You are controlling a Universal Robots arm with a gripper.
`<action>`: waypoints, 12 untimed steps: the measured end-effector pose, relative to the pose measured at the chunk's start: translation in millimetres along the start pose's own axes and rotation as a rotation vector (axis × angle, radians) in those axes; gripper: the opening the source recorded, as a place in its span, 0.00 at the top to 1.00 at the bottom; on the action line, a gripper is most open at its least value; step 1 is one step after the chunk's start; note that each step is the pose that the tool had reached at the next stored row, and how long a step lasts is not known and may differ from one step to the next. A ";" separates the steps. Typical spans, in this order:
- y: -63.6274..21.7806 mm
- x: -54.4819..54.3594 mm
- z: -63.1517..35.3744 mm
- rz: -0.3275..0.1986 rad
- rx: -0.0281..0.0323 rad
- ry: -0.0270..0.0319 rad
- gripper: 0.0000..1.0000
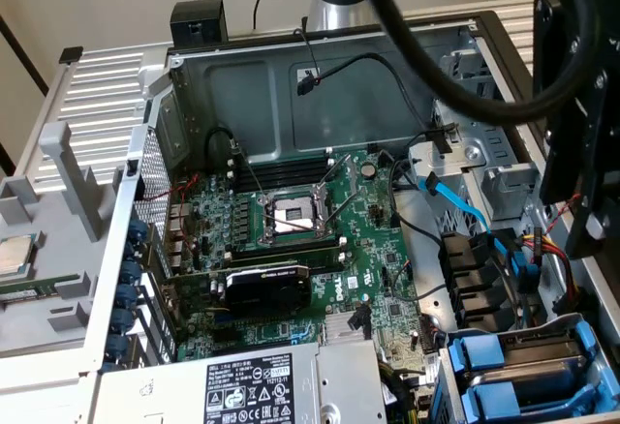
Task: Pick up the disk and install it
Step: 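Insert the first disk wire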
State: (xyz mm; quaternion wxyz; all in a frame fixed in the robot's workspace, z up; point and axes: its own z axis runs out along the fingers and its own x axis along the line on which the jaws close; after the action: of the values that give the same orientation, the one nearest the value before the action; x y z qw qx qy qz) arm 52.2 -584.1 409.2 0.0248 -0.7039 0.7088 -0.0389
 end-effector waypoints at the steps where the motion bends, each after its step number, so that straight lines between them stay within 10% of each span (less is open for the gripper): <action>1: -3.1 -1.7 0.5 0.000 0.0002 0.0014 0.55; 12: -13.1 -4.9 12.9 0.067 0.0011 0.0089 0.53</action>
State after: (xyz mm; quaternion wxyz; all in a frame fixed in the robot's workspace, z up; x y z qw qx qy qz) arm 66.4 -579.5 397.5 0.0233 -0.6794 0.7322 -0.0415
